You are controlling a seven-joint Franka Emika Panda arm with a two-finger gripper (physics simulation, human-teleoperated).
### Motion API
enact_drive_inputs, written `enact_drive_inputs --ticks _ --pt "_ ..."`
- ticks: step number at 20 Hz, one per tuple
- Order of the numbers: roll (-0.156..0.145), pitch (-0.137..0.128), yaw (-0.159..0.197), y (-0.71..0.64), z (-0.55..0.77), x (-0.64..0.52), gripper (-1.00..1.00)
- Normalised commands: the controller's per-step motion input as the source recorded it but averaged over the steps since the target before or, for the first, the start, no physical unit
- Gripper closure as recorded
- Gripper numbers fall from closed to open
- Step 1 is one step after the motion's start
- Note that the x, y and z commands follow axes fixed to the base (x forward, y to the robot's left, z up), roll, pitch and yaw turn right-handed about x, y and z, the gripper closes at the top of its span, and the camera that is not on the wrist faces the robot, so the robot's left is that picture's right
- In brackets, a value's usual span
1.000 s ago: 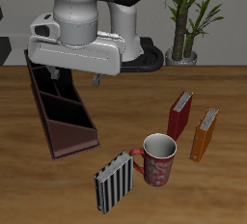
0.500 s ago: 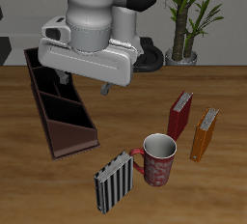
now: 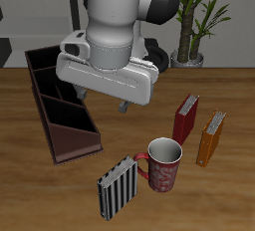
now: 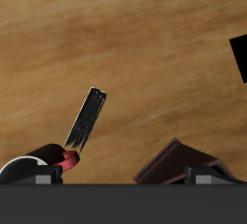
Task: Place the striped book into the right desk caddy's left compartment
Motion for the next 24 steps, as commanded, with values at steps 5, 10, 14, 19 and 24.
enact_drive_inputs --ticks 5,10,14,19,24 --pt "0.018 0.032 -0.011 0.12 -0.32 0.13 -1.00" --pt "-0.014 -0.001 -0.014 0.04 -0.35 0.14 -1.00" --pt "0.000 -0.012 -0.026 0.04 -0.30 0.10 -1.00" --pt "0.025 -0.020 -0.036 0.05 -0.23 0.06 -1.00" --pt "0.029 0.004 -0.024 0.09 -0.23 0.03 -1.00"
